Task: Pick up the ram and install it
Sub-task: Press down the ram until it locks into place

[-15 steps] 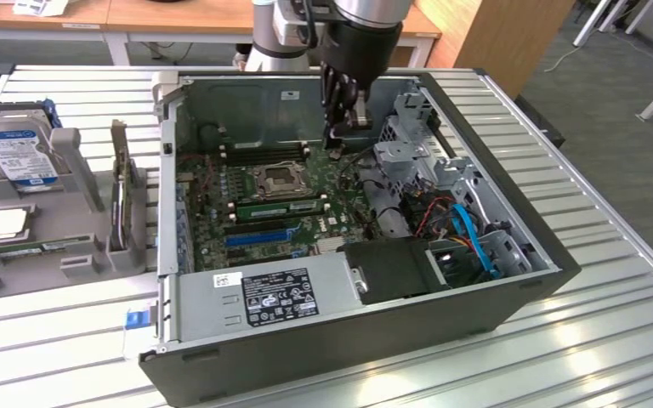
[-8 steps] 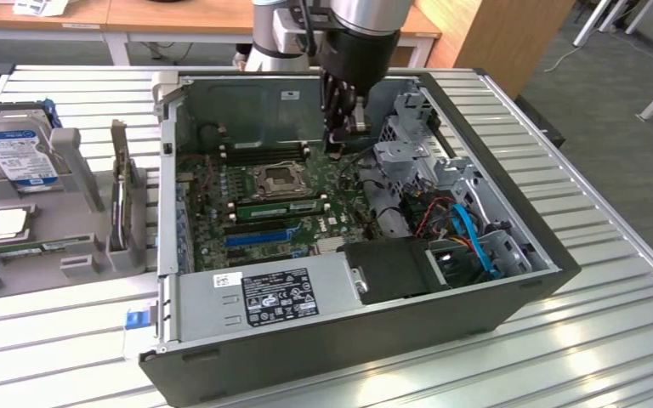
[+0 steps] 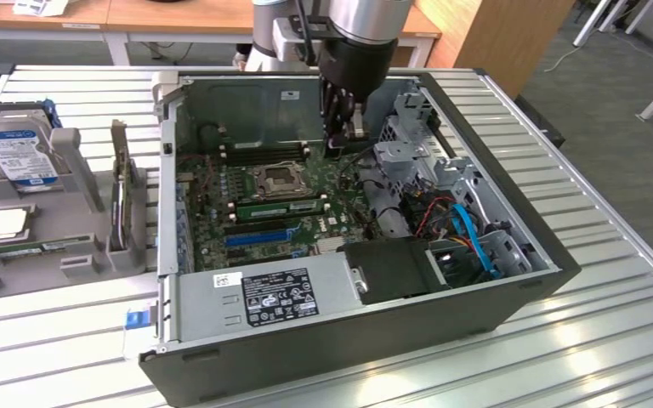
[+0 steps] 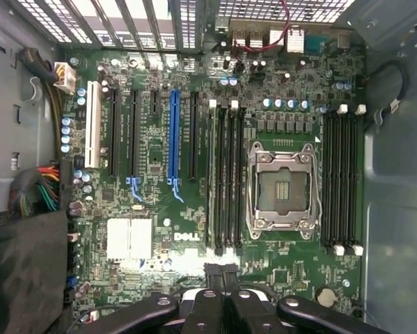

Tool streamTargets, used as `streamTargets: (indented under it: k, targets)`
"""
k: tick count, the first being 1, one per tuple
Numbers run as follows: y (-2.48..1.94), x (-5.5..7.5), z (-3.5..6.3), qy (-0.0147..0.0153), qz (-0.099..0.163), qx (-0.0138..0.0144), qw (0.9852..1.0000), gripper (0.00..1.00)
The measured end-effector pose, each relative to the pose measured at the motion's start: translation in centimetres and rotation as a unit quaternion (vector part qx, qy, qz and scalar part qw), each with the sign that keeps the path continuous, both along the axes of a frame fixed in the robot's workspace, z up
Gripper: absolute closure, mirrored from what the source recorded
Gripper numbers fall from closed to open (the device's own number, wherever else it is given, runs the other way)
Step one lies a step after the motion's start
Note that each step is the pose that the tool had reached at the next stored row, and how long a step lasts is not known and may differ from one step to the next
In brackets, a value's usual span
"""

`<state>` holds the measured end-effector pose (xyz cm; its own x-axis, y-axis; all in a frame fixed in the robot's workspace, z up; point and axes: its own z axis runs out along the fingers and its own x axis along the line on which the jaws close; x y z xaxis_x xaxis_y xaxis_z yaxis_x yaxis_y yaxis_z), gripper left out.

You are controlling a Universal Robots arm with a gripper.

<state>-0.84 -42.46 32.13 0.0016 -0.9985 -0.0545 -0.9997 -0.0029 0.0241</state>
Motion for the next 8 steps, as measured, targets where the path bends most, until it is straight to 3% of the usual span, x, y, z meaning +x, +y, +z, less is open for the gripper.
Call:
streamTargets:
  k: [8]
  targets:
    - [0.00, 0.00, -0.68, -0.0005, 0.000, 0.0000, 1.0000, 0.90]
